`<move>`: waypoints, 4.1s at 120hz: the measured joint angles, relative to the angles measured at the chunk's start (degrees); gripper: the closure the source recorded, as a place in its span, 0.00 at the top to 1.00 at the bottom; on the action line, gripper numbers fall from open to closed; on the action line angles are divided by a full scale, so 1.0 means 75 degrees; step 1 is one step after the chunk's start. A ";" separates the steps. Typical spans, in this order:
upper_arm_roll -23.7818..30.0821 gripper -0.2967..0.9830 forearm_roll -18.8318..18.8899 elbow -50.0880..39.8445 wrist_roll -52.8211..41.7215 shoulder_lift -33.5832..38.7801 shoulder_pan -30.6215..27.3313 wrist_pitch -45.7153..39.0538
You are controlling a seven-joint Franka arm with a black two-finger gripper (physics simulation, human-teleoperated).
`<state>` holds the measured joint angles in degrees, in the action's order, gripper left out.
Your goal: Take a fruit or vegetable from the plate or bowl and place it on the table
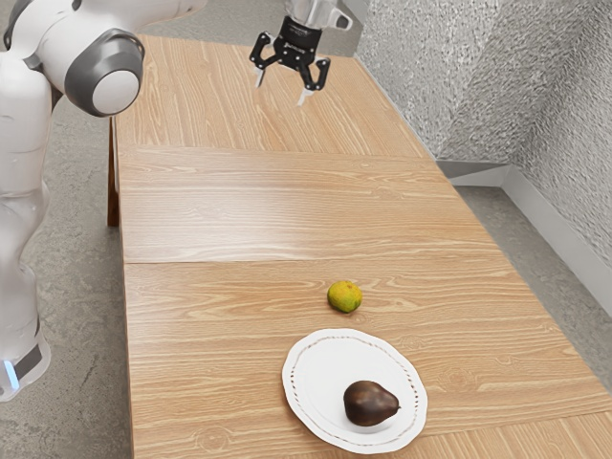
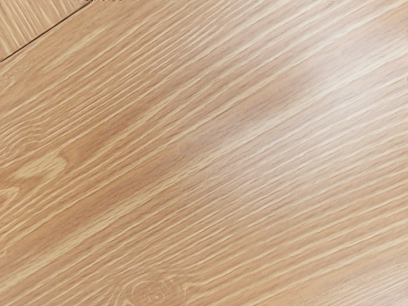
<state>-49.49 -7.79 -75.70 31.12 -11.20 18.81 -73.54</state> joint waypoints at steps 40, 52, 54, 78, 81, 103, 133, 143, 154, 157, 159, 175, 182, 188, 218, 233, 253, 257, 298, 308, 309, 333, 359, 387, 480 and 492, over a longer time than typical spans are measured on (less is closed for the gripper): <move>-0.0006 0.77 0.0011 0.0198 0.0630 0.0061 0.0082 -0.0127; 0.0019 0.77 0.0082 0.0842 0.0759 0.0889 0.0818 -0.0048; 0.0027 0.77 0.0091 0.0884 0.0780 0.1006 0.1087 -0.0024; 0.0344 0.77 0.0352 0.0953 0.0973 0.1268 0.3567 0.0281; 0.0540 0.77 0.0380 0.0928 0.0992 0.1249 0.3578 0.0302; 0.2568 0.77 0.1015 0.0792 0.0833 0.0446 0.3008 -0.0209; 0.3950 0.77 0.0852 -0.0524 0.0051 0.0282 0.4112 -0.1320; 0.3940 0.77 0.0964 -0.1622 -0.0021 0.0640 0.4521 -0.1823; 0.3936 0.77 0.1200 -0.2340 -0.0081 0.0915 0.4941 -0.2303; 0.3931 0.77 0.1285 -0.2436 -0.0096 0.0944 0.4987 -0.2401; 0.3921 0.77 0.1334 -0.2489 -0.0107 0.0957 0.5007 -0.2460; 0.3713 0.77 0.1535 -0.2636 -0.0056 0.0993 0.4981 -0.2776; 0.3542 0.77 0.1524 -0.2599 0.0133 0.0973 0.4884 -0.2780; 0.3463 0.77 0.1245 -0.2587 0.0279 0.0965 0.4668 -0.2793; 0.3439 0.76 -0.0125 -0.2688 0.0519 0.0976 0.4680 -0.3239; 0.3447 0.76 -0.0368 -0.2796 0.0602 0.0910 0.5498 -0.3428; 0.3464 0.76 -0.0412 -0.2772 0.0572 0.0538 0.5488 -0.3565; 0.3467 0.76 -0.0415 -0.2759 0.0511 0.0484 0.5434 -0.3593; 0.3451 0.77 -0.0591 -0.2630 -0.0099 0.0056 0.5326 -0.3734; 0.3448 0.77 -0.0621 -0.2626 -0.0229 0.0042 0.5238 -0.3744; 0.3447 0.77 -0.0622 -0.2626 -0.0242 0.0041 0.5227 -0.3745; 0.3446 0.77 -0.0644 -0.2625 -0.0491 0.0027 0.5106 -0.3757; 0.3475 0.77 -0.0657 -0.2241 -0.0754 -0.0248 0.4607 -0.3712; 0.3656 0.77 -0.0831 -0.1455 -0.1180 -0.1073 0.3493 -0.3501; 0.4776 0.77 -0.0912 -0.0574 -0.2139 -0.2000 0.2411 -0.3123; 0.4752 0.77 -0.0922 -0.0587 -0.2184 -0.1966 0.2440 -0.3063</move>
<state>-13.85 -14.70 -80.10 14.74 -25.94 37.11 -96.51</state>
